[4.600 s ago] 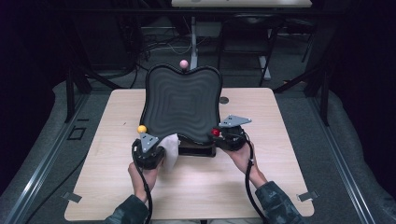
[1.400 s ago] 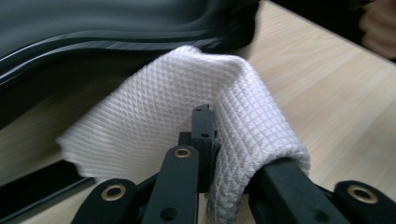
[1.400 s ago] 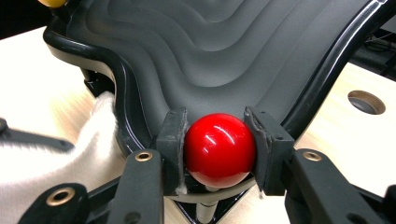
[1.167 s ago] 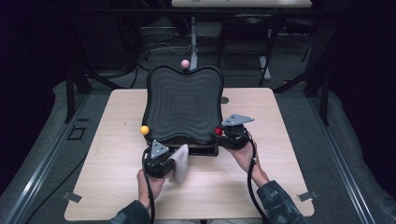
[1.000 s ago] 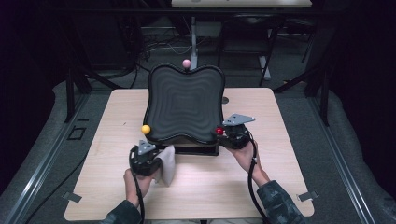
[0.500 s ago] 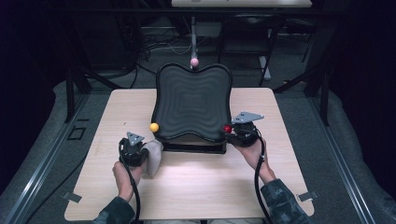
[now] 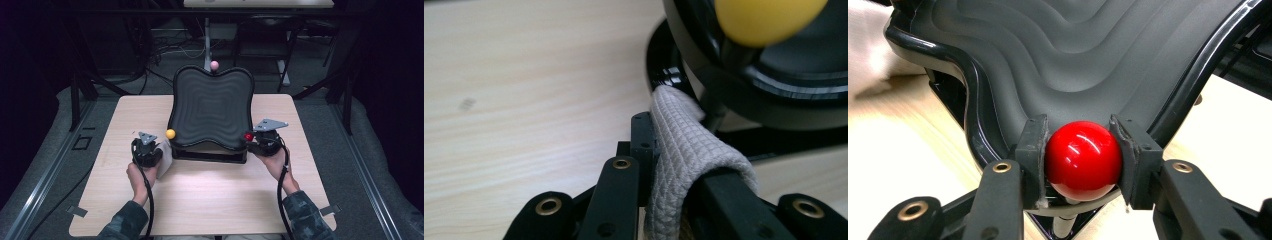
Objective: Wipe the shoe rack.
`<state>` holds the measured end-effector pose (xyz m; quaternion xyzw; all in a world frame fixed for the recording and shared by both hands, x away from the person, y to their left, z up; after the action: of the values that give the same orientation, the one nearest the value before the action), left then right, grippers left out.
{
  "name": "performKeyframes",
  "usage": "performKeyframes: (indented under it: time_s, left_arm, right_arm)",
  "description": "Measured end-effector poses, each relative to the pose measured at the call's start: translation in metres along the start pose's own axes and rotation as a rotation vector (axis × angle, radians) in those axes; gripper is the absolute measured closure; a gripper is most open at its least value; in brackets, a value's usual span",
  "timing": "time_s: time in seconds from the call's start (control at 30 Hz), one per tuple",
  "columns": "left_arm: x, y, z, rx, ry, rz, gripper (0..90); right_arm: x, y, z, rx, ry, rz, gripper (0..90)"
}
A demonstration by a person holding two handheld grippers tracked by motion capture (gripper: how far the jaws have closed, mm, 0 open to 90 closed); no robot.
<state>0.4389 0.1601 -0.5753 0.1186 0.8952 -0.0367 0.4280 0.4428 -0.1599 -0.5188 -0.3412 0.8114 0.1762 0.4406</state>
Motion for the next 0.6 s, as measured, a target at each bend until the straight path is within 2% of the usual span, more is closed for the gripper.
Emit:
performKeyframes:
  time_s: [0.1, 0.2, 0.27, 0.33, 0.37, 0.47, 0.5, 0.57, 0.6]
  left_arm:
    - [0.012, -0.010, 0.014, 0.041, 0.071, 0.034, 85.7]
    - [0.015, -0.013, 0.017, 0.046, 0.085, 0.048, 85.7]
    - [0.011, -0.011, 0.013, 0.046, 0.061, 0.027, 85.6]
    - [0.006, -0.009, 0.007, 0.047, 0.031, 0.018, 85.6]
    - [0.002, -0.008, 0.003, 0.052, 0.011, 0.007, 85.6]
    - [-0.001, -0.011, 0.000, 0.062, -0.004, 0.013, 85.6]
    - [0.001, -0.012, 0.003, 0.063, 0.006, 0.018, 85.6]
    - [0.009, -0.013, 0.010, 0.076, 0.058, 0.034, 85.6]
    - [0.014, -0.014, 0.013, 0.091, 0.082, 0.016, 85.4]
  right_arm:
    - [0.000, 0.000, 0.000, -0.003, -0.002, 0.000, 60.2]
    - [0.000, 0.000, 0.001, -0.006, -0.007, 0.000, 60.1]
    - [0.000, -0.001, 0.000, 0.012, 0.003, -0.002, 60.2]
    - [0.000, 0.000, 0.000, 0.000, -0.003, -0.002, 60.2]
    - [0.000, -0.001, 0.000, 0.011, 0.003, -0.004, 60.1]
    - [0.000, -0.001, 0.000, -0.007, -0.005, -0.002, 60.1]
    - [0.000, 0.000, 0.000, -0.005, -0.004, -0.002, 60.1]
    - [0.000, 0.000, 0.000, -0.004, -0.004, -0.002, 60.1]
    - [0.000, 0.000, 0.000, -0.004, -0.003, -0.002, 60.1]
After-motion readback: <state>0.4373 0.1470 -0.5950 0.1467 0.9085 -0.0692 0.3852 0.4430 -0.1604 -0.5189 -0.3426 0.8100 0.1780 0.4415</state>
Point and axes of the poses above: each handheld gripper's, and its own axes: z roughly forward along the jaws, x roughly out of its underside, y roughly to its left, the point moved 7 cm from there along z, roughly forward along the jaws, and after that the axes turned 5 degrees about -x, right-handed, at the moved point
